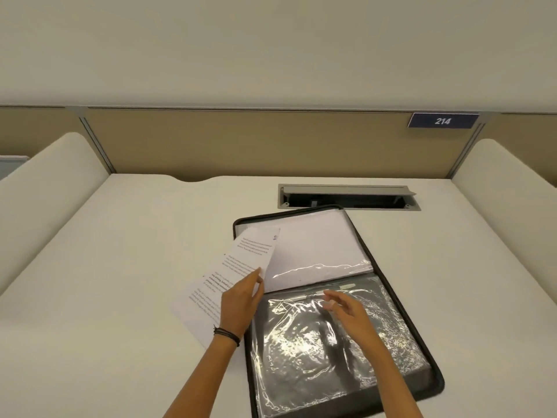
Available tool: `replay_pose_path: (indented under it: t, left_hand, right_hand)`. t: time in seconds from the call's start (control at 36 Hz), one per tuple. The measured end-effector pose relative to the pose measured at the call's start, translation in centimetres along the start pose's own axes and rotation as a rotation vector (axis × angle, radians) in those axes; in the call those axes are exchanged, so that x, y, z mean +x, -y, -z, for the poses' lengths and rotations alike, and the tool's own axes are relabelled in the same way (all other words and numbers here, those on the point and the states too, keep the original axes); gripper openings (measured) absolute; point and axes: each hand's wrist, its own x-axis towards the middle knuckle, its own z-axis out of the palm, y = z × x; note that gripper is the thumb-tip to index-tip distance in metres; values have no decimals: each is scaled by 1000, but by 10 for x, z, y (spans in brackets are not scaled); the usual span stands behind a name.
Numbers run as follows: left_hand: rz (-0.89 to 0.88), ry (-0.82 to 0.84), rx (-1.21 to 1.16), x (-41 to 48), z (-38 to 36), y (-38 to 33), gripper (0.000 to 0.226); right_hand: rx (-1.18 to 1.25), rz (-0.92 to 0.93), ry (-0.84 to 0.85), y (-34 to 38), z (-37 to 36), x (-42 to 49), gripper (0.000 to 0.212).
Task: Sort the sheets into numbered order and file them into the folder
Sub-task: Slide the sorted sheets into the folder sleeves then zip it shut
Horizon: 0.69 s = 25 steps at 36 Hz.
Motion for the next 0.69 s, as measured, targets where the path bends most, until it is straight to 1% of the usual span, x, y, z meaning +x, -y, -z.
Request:
replay_pose_path:
  t: [0.14,0.28,0.33,0.47,0.56,0.69]
  left_hand:
    - [-75,87,-47,-4,-21,-34,29]
    - [-179,167,-61,-11,-36,-71,25]
    - [-214,196,-73,-14,-43,-84,26]
    - [-295,264,-45,-19,-59,-108,26]
    - [-361,301,-38,-21,-68,-119,25]
    - [-433,326,-61,-25,-78,-138,30]
  right_hand:
    - [148,-73,3,3,8,-9,18]
    - [241,-179,-11,-1,19,-12,35]
    - [284,-215,-33,-2,25,-12,35]
    - [307,-285,-86,-2,42,-14,36]
    - [318,-294,-92,-4,52,-18,37]
    - [317,-309,-89,-9,66,-20,32]
